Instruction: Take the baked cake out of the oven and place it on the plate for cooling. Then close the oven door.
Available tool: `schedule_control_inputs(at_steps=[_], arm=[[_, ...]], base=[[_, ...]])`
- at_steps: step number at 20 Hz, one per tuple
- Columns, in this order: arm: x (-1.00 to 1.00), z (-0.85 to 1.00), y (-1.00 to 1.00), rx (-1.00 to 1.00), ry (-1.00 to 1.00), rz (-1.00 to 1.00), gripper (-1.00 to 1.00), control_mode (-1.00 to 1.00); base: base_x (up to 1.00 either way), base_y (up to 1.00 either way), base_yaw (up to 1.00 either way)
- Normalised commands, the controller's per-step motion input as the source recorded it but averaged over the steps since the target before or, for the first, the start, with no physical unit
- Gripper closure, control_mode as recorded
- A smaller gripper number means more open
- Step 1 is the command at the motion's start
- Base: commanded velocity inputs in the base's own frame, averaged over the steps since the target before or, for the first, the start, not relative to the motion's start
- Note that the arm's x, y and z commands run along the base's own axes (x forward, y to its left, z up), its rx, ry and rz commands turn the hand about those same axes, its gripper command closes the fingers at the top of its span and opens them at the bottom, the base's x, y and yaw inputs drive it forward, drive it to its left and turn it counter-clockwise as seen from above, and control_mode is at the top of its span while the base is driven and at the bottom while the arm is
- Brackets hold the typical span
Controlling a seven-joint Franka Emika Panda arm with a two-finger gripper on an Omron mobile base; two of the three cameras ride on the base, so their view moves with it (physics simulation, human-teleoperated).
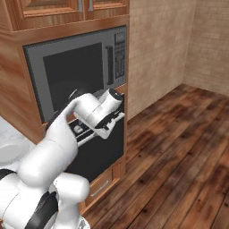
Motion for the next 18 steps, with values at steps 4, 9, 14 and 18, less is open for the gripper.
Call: schedule_control_inputs(at_steps=[4,9,14,18], arm=[[0.42,-0.81,0.18,0.22,0.11,0.0,-1.0,-1.0],[0.31,-0.69,0.11,0.23,0.01,0.0,-1.0,-1.0],[0.28,-0.59,0.23,0.18,0.0,0.0,-1.0,-1.0],[0.39,-0.48,0.45,0.09,-0.03,0.0,-1.0,-1.0]], base=[[0.0,0.0,0.0],[0.0,0.0,0.0],[0.0,0.0,0.0],[0.0,0.0,0.0]])
